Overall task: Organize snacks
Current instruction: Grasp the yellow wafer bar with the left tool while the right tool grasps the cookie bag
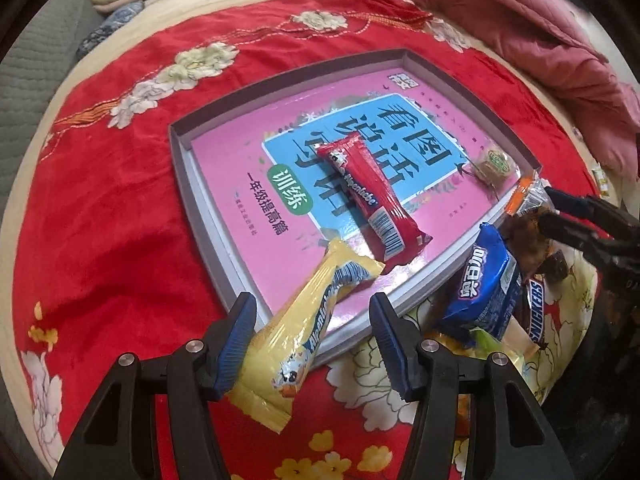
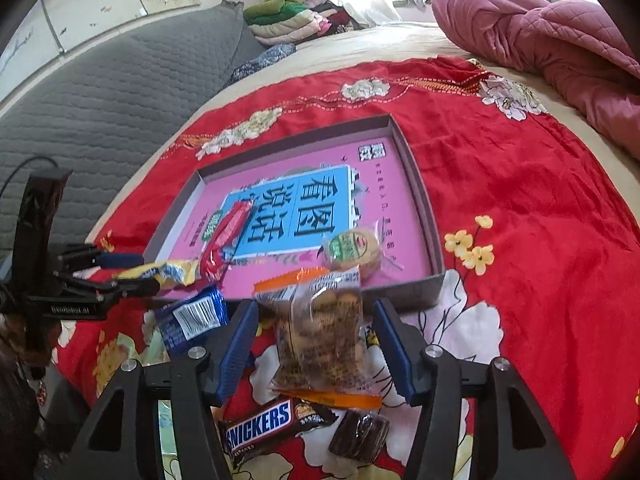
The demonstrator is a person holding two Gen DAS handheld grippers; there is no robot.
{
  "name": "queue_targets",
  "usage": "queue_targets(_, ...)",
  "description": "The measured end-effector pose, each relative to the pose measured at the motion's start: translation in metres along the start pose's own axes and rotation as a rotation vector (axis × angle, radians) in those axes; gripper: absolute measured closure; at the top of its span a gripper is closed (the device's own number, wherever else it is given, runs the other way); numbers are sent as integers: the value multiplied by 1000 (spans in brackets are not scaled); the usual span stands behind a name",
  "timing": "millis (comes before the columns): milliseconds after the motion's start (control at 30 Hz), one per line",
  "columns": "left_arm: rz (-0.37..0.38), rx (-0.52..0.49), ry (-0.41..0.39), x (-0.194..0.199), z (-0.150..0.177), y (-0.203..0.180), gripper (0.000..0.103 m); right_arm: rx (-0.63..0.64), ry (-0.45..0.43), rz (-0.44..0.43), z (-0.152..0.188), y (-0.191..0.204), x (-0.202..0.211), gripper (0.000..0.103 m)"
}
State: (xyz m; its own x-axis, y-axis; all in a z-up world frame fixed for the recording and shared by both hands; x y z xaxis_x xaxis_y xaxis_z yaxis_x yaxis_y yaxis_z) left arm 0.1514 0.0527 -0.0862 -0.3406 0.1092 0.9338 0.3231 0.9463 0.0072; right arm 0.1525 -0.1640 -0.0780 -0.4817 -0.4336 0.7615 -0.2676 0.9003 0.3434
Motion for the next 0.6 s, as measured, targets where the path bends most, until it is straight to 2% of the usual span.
queue_targets(233,66,3,14,-12,-5,4,45,35,36,24,9,3,-11,44)
queue_targets(300,85,13,16,-14,-4,5,63,40,37,27,10,4,-11,44)
queue_targets(400,96,18,26,-19,-3,6,74,44,42,28,11,3,-13,44)
queue_targets(567,99,51,14,-19,-1,8,78,73,40,41,13,5,-16,44)
queue_targets(600,96,63,10,-19,-1,9,80,76,41,42,13,6,-17,48)
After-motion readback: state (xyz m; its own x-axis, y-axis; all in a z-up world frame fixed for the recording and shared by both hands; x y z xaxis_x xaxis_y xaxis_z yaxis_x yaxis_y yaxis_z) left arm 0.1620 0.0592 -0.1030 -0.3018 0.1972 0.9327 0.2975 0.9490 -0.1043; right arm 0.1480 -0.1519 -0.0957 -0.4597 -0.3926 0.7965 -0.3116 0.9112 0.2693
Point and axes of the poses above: each gripper's, at about its wrist camera, not at the fingertips, and x roughly against the way its jaws point, y to its left, z to its underside, the point moved 4 cm from there along -x, roughly the way its jaws point, and after that the axes turned 6 degrees about -x, right-handed, at the moved point
